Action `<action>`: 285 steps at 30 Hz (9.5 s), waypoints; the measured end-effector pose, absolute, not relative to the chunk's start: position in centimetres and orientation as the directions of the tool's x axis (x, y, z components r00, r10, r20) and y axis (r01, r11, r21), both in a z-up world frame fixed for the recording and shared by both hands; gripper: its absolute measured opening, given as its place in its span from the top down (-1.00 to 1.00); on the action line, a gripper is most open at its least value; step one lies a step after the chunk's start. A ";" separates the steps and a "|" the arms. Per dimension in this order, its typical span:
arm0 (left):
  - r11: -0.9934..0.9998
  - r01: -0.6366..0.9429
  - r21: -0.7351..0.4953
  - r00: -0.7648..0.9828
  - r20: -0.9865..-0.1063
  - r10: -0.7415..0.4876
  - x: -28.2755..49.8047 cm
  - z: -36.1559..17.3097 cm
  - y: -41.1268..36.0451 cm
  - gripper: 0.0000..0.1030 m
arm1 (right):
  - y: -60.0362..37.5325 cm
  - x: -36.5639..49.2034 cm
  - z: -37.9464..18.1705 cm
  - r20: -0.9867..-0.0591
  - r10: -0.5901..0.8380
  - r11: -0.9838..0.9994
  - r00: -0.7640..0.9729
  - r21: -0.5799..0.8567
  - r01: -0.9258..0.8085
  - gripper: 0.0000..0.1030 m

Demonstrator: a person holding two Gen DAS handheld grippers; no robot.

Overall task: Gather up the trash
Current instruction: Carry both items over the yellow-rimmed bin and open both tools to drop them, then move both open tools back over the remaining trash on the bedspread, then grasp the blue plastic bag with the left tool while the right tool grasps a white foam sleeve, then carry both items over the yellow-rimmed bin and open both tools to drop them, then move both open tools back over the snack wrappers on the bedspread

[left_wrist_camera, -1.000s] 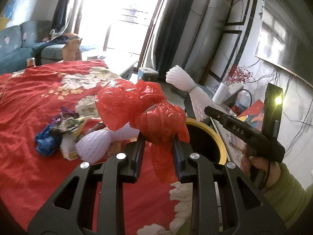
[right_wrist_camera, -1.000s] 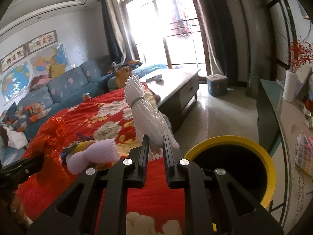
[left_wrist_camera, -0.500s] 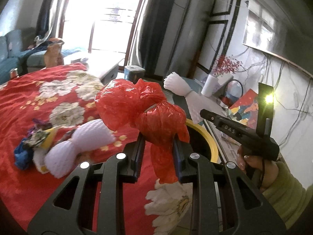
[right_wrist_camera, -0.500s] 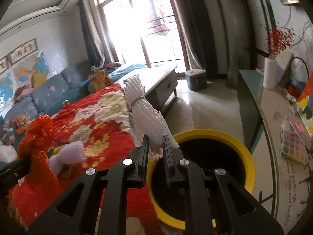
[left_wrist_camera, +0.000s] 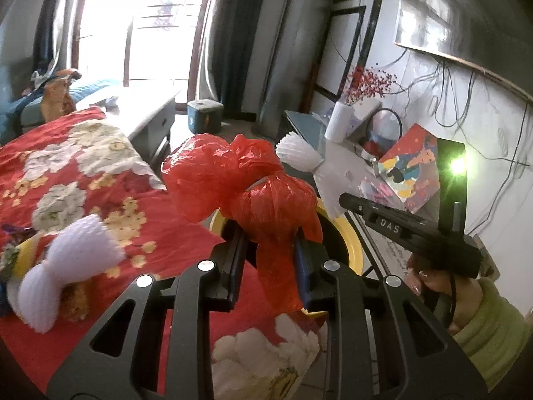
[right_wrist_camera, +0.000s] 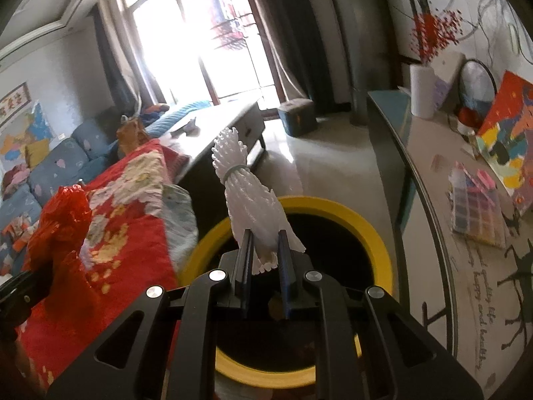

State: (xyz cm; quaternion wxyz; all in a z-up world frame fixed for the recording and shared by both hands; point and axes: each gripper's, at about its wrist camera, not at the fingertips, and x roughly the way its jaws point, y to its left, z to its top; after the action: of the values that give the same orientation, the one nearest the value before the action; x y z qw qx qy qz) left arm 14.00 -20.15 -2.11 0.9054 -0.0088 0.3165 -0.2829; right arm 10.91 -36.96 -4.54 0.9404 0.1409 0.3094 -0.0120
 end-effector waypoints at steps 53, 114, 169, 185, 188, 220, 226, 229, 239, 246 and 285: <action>0.902 0.376 -0.210 0.761 -0.486 -0.430 13.1 -1.1 -16.3 -0.78 | -32.3 9.6 -2.2 -0.529 0.108 0.971 0.842 0.238 0.025 -0.40; 0.906 -0.154 -0.394 0.778 -0.614 -0.135 11.3 -7.6 10.7 -0.21 | -11.6 15.4 -2.1 -0.600 0.362 0.929 0.714 0.171 -0.327 -0.46; 0.910 0.057 -0.410 0.853 -0.454 -0.258 9.0 -0.7 6.3 0.90 | -18.7 11.3 2.1 -0.492 0.439 0.898 0.752 0.276 -0.344 0.69; 0.916 0.165 -0.365 0.820 -0.466 -0.333 9.1 -0.3 0.5 0.90 | -22.2 10.6 2.8 -0.472 0.374 0.923 0.799 0.277 -0.269 0.69; 0.915 0.181 -0.359 0.813 -0.469 -0.345 9.2 -0.3 -0.3 0.90 | -23.0 10.5 2.8 -0.470 0.359 0.927 0.806 0.280 -0.250 0.69; 0.869 0.452 -0.199 0.671 -0.566 -0.479 11.4 -2.1 -14.9 0.90 | -33.6 10.9 -0.1 -0.483 0.109 0.962 0.869 0.272 0.031 0.69; 0.842 0.495 -0.216 0.612 -0.600 -0.514 12.4 -3.4 -17.9 0.90 | -35.6 11.1 -1.5 -0.504 0.061 0.959 0.862 0.268 0.089 0.69; 0.836 0.501 -0.226 0.592 -0.616 -0.521 12.9 -4.1 -18.9 0.90 | -36.5 11.2 -2.2 -0.514 0.034 0.959 0.857 0.258 0.117 0.69; 0.818 0.529 -0.225 0.538 -0.657 -0.529 15.0 -6.2 -22.6 0.90 | -39.0 12.0 -5.1 -0.562 -0.047 0.959 0.826 0.206 0.195 0.69; 0.817 0.532 -0.222 0.510 -0.686 -0.519 16.4 -7.7 -24.3 0.90 | -40.3 12.4 -7.0 -0.598 -0.031 0.950 0.801 0.232 0.210 0.58; 0.914 0.358 -0.190 0.737 -0.544 -0.401 13.9 -2.3 -15.9 -0.78 | -34.0 10.8 -2.2 -0.502 0.087 0.966 0.860 0.254 0.051 -0.20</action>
State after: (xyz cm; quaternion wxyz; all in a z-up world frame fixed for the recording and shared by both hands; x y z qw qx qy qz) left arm 13.93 -15.85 -2.30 0.9312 -0.0365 0.2999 -0.2038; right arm 10.82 -33.98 -2.24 0.9557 0.1301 0.2639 0.0093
